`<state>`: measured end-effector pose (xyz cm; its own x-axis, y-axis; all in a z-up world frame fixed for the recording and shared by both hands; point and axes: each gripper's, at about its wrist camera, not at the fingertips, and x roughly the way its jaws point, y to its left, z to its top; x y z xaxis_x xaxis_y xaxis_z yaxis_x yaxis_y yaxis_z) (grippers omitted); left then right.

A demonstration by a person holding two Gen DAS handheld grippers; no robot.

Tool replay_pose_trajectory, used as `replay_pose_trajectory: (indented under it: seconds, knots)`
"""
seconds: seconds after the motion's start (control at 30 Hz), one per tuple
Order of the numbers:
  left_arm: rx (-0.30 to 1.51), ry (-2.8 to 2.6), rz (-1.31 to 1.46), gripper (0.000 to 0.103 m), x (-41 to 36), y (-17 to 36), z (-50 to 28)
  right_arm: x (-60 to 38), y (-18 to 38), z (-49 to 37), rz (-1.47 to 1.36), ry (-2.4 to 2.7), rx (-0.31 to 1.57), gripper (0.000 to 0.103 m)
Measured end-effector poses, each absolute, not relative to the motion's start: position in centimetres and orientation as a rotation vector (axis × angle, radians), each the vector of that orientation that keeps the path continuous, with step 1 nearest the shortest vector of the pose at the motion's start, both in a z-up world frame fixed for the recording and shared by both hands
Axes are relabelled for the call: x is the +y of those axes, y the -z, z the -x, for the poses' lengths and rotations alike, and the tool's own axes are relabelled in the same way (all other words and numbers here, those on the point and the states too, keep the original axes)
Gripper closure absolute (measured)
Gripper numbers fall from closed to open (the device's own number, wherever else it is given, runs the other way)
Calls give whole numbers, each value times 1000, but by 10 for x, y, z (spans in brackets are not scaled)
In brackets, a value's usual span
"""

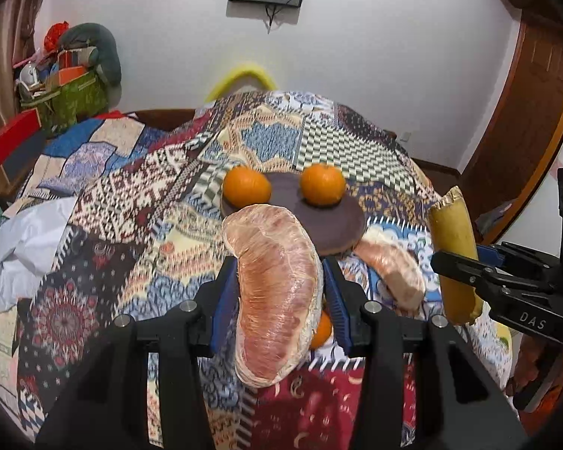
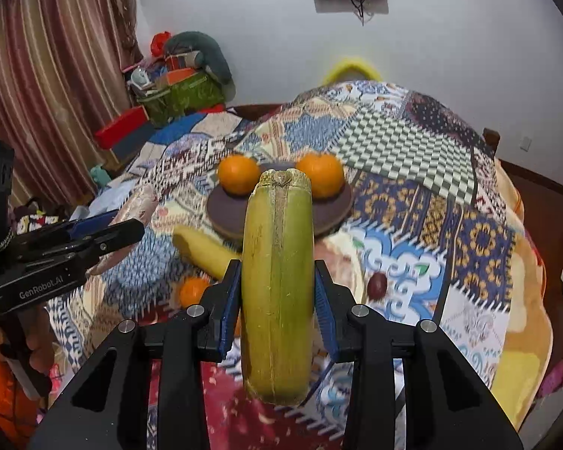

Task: Organize fruits
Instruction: 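Lift the pomelo segment onto the plate with the left gripper while the right gripper places the corn there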

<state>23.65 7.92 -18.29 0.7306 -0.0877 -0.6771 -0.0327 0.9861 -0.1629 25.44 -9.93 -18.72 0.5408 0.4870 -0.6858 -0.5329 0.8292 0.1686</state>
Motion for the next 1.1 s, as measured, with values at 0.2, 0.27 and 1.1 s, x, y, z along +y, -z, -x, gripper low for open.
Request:
replay_pose_trajectory:
  seconds: [0.2, 0.27, 1.1]
  knots:
    - [710, 30, 169, 58, 82, 173, -256, -95, 177, -273, 58, -600, 753, 69]
    - [703, 29, 171, 58, 83, 172, -264, -93, 176, -281, 56, -603, 748, 69]
    - [714, 31, 238, 58, 110, 206, -361, -27, 218, -368, 139, -671, 836, 70]
